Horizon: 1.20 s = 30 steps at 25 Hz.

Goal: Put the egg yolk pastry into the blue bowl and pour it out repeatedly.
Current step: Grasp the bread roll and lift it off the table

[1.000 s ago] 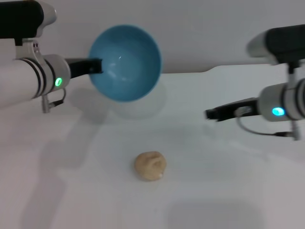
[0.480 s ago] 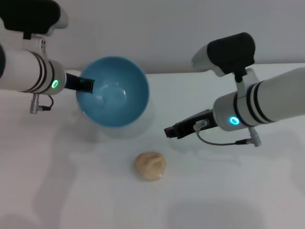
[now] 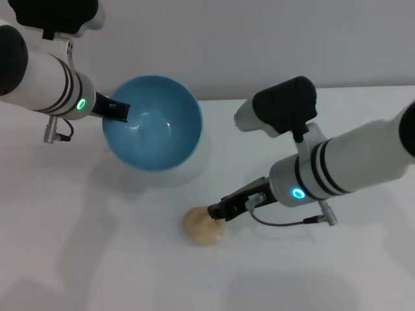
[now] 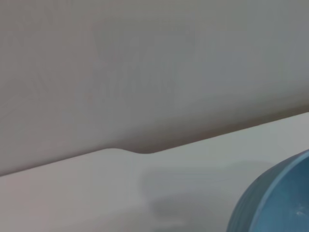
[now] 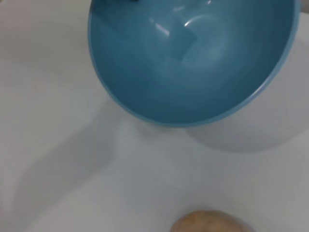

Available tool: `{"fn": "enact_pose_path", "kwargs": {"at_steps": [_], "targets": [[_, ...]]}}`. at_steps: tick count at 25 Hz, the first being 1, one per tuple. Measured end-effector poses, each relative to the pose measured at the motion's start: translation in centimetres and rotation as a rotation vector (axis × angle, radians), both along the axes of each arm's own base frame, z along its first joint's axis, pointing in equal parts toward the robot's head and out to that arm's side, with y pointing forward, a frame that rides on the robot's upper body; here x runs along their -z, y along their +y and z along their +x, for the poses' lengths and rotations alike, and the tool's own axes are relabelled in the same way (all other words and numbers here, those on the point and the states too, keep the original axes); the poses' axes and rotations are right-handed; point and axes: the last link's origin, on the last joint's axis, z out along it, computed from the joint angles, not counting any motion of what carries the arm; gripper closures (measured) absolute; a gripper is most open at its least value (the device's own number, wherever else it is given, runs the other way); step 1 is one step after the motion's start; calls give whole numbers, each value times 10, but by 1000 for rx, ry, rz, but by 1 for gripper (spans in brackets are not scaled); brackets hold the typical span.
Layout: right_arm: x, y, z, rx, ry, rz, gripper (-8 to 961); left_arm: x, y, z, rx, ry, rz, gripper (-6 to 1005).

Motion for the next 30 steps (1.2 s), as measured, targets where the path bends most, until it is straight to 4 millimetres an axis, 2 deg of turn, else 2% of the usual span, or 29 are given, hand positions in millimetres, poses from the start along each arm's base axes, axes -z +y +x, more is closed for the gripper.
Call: {"fn": "enact_pose_path", "kwargs": {"at_steps": [11, 30], "targets": [[21, -2, 5, -9, 3, 4, 665, 3, -4, -1, -16, 4, -19, 996], [33, -3, 28, 71, 86, 2, 665, 9, -6, 5, 7, 17, -35, 994]]}}
